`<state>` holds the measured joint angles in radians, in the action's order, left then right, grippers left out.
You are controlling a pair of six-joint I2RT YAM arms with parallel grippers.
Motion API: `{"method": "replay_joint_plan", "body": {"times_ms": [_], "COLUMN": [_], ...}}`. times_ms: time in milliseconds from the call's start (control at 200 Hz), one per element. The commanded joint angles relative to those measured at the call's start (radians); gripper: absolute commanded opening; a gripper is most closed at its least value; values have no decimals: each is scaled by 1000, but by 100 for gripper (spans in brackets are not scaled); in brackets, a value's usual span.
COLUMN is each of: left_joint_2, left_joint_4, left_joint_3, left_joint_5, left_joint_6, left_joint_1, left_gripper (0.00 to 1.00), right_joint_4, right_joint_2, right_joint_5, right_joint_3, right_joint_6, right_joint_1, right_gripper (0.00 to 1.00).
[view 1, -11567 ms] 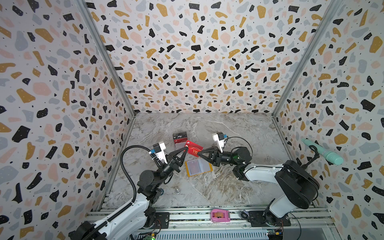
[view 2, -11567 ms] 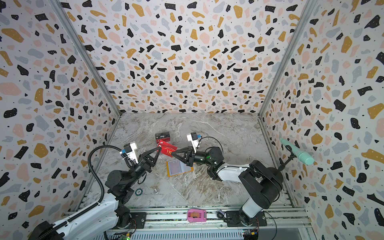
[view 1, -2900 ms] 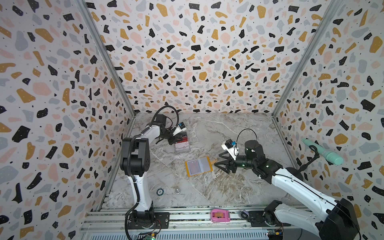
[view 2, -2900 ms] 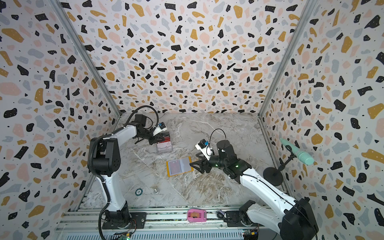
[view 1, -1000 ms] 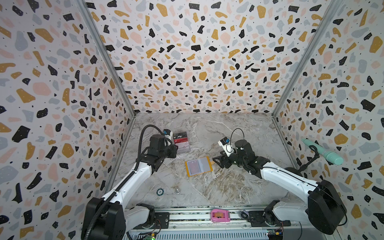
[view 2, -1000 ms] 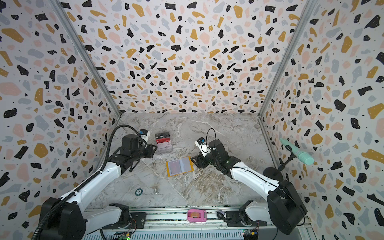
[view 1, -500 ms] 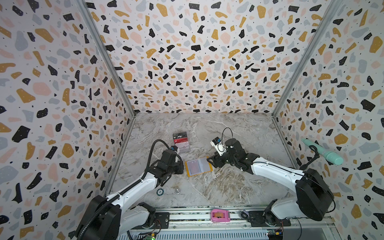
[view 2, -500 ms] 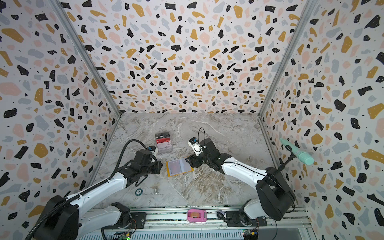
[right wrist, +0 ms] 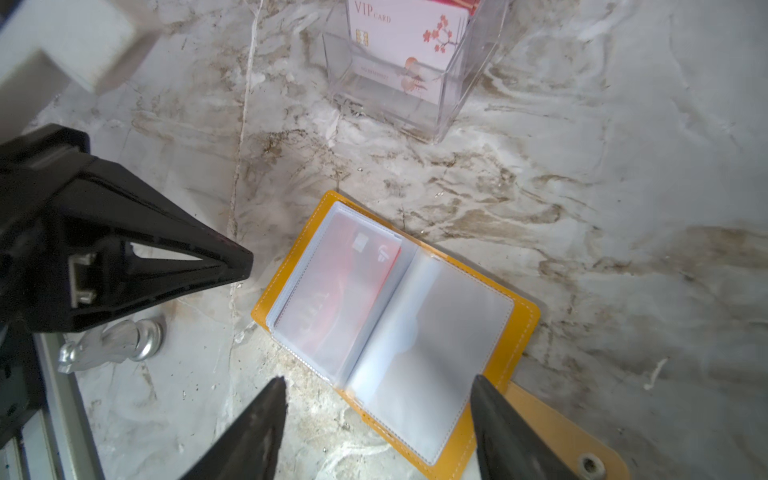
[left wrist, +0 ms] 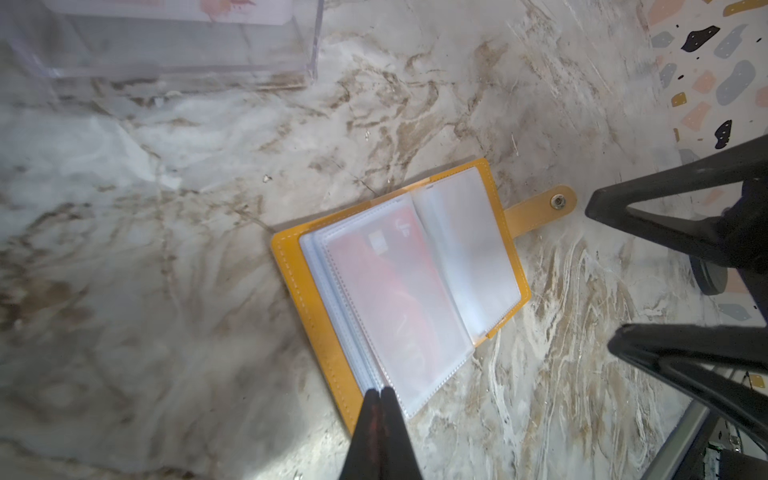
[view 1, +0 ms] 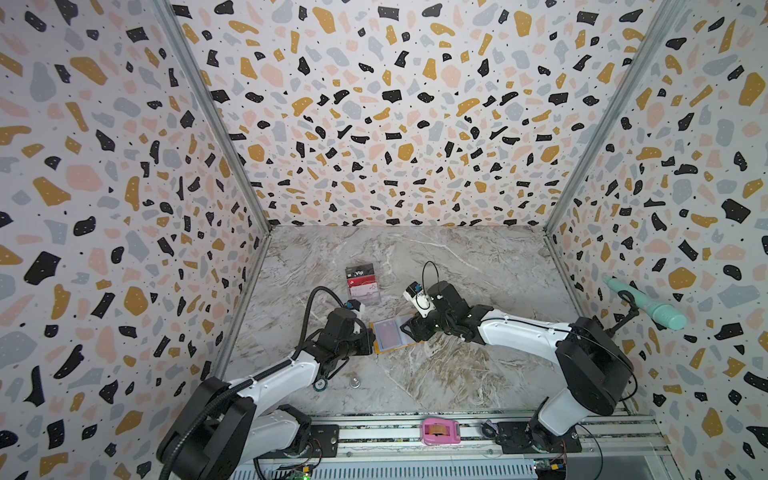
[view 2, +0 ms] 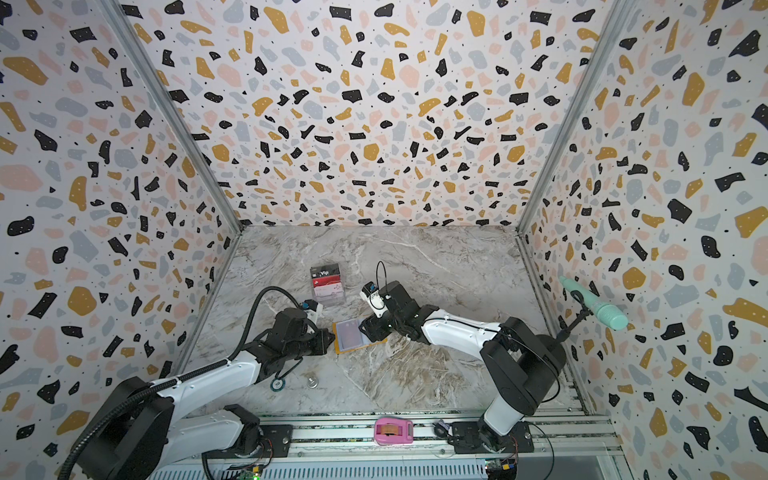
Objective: Take the credit cards out of the card holder
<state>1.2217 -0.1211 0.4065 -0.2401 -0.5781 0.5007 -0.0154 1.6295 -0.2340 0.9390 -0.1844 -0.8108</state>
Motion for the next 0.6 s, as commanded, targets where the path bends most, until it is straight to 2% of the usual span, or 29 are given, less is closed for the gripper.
{"method": "replay_joint_plan", "body": {"times_ms": [0,596], "left_joint_2": [36,122], "left_joint_4": [-76,-185], "left_joint_3": [-19,-67], "left_joint_5": [-31,-29], "left_joint_6": [-11,-8], "left_joint_1": [6,6], "left_gripper": [0,0], "right_joint_4": [-3,13], "right_joint_2": [19,183], "right_joint_5": [22,132], "right_joint_3": [46,154], "right_joint_6": [-18,-46], "right_joint_1": [-19,-121], "right_gripper": [70,71]}}
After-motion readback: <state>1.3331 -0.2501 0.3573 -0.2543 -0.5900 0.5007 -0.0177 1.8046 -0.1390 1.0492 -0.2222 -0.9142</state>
